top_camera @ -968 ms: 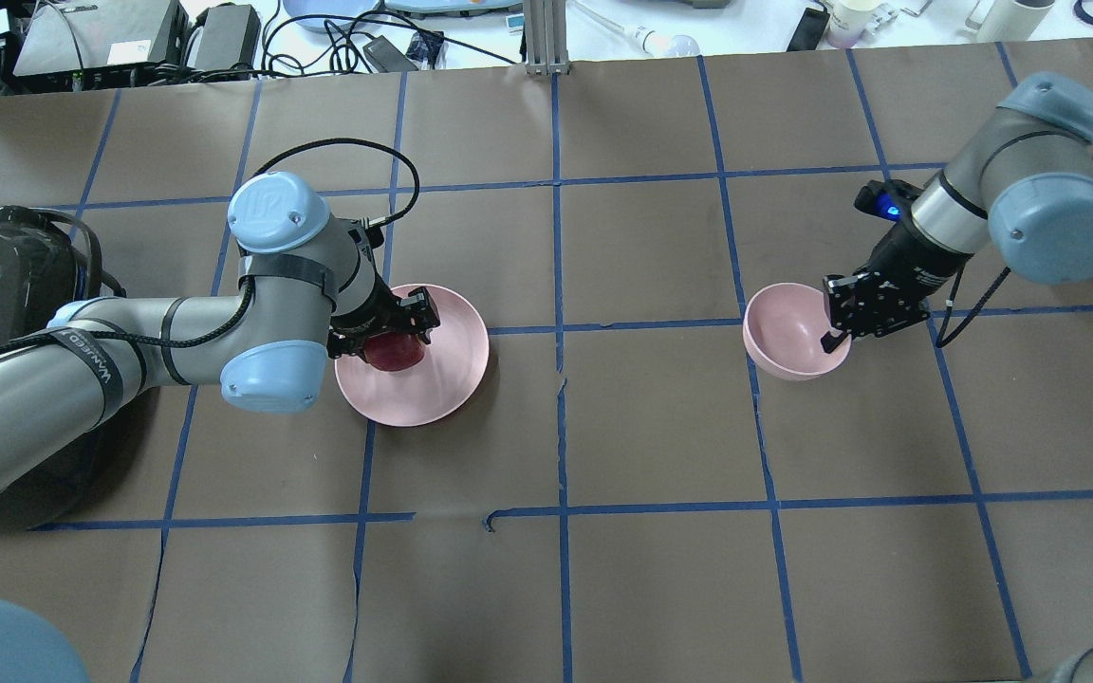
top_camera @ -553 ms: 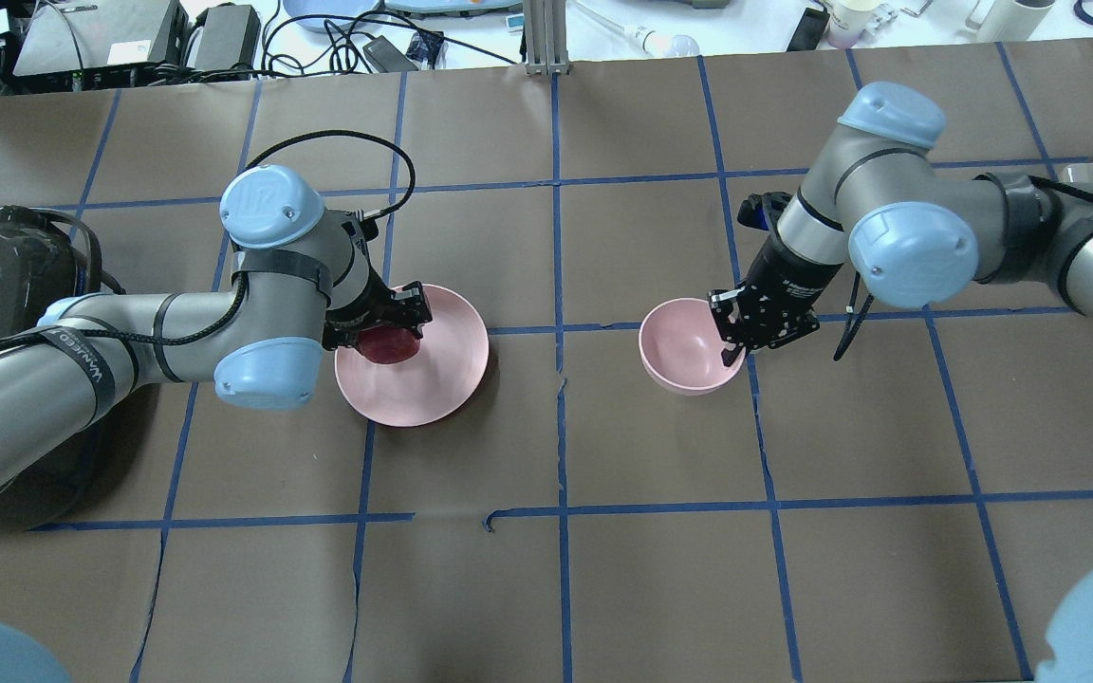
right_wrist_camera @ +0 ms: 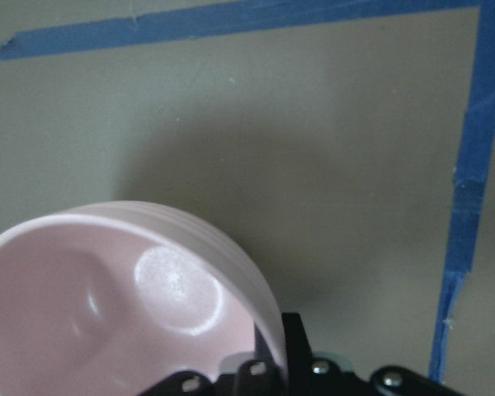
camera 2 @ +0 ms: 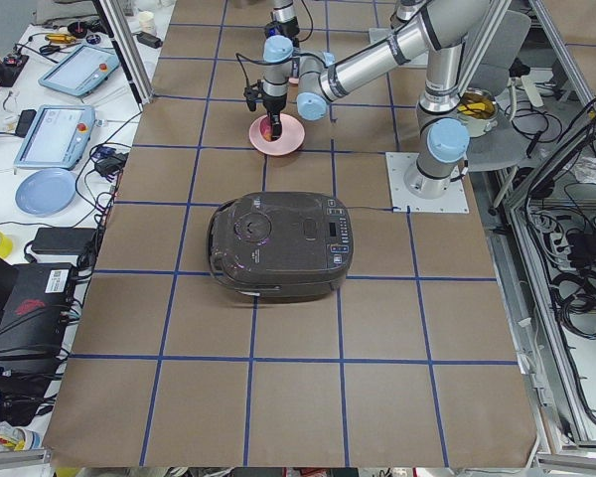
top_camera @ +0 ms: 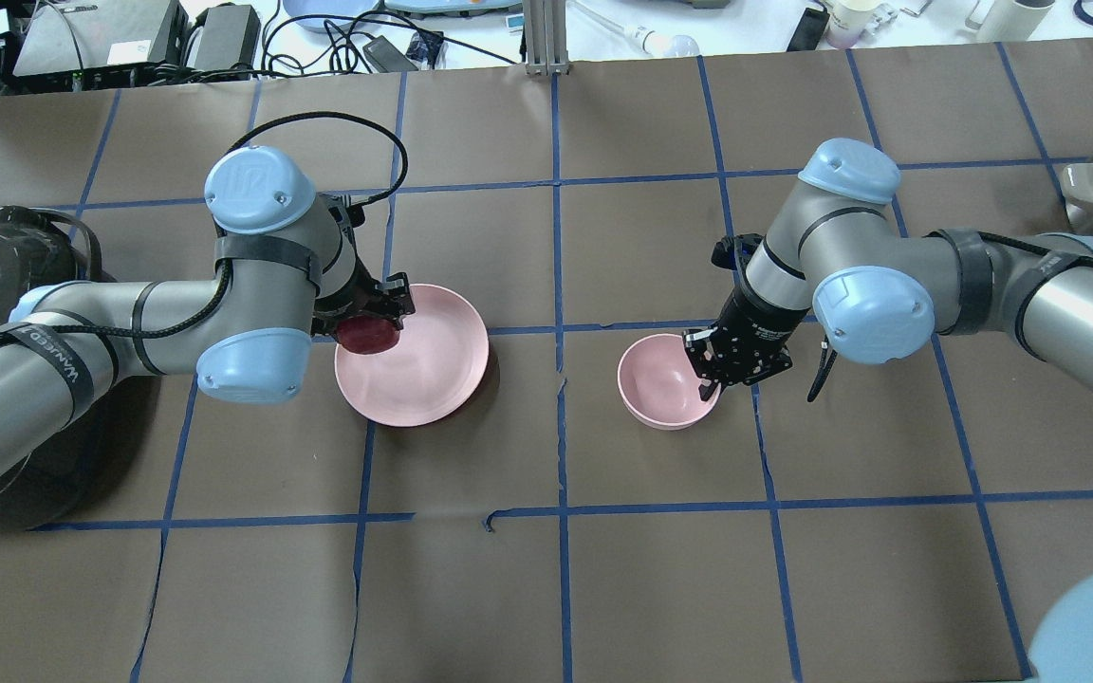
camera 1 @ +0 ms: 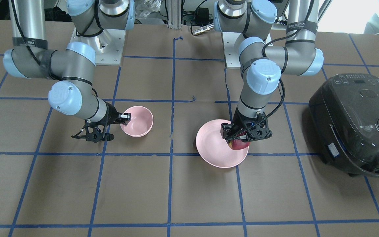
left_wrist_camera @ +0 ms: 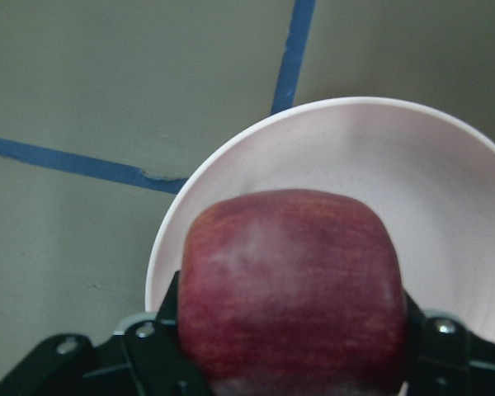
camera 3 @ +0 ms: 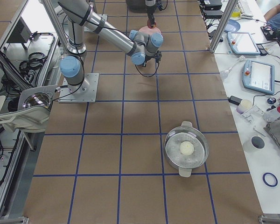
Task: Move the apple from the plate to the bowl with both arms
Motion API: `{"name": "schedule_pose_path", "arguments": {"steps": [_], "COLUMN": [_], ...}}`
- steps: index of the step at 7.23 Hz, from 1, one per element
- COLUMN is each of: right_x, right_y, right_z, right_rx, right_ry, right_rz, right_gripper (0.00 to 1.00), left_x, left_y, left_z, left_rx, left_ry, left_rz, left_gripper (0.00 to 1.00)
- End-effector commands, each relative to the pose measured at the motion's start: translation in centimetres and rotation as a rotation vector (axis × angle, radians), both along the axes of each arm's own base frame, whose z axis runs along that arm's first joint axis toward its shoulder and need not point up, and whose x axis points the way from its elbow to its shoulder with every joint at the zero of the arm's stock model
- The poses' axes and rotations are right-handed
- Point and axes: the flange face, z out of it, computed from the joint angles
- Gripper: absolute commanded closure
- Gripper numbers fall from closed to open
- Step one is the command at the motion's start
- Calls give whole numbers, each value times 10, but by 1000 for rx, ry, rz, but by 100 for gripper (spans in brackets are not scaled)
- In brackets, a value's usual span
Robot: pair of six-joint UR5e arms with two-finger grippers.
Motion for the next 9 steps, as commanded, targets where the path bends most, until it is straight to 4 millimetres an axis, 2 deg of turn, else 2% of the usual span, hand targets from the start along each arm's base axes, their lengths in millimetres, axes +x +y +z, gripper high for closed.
{"name": "schedule_pose_path", "arguments": {"steps": [1, 2, 3, 4, 5, 6, 7, 8, 9], "right_x": [-3, -4, -11, -26, -50, -67, -93, -135, -173], "right_y": [-16, -29, -42, -58, -69, -71, -74, -76, -78], "right_z": [24, 55, 101, 144, 191, 219, 237, 238, 227], "right_rx": [-60, -49, -65, -106, -143, -150, -170, -175, -148], "right_ry": [27, 32, 35, 52, 115, 121, 125, 127, 120], "right_rz": [-22, -54, -68, -76, -92, -104, -119, -184, -253], "right_gripper": [0, 0, 0, 0, 0, 0, 0, 0, 0], "left_x": [-22, -46, -73, -107, -139, -174, -200, -220, -248], "left_y": [2, -1, 2, 13, 24, 44, 59, 70, 79], "left_z": [41, 62, 71, 83, 87, 84, 84, 75, 64], "left_rx": [-7, -46, -26, -21, -25, -20, -26, -17, -53], "left_ry": [20, 27, 28, 31, 50, 58, 68, 75, 103], "left_rz": [-45, -90, -124, -136, -93, -79, -84, -53, -44], "left_gripper": [96, 97, 97, 97, 96, 97, 97, 97, 97]}}
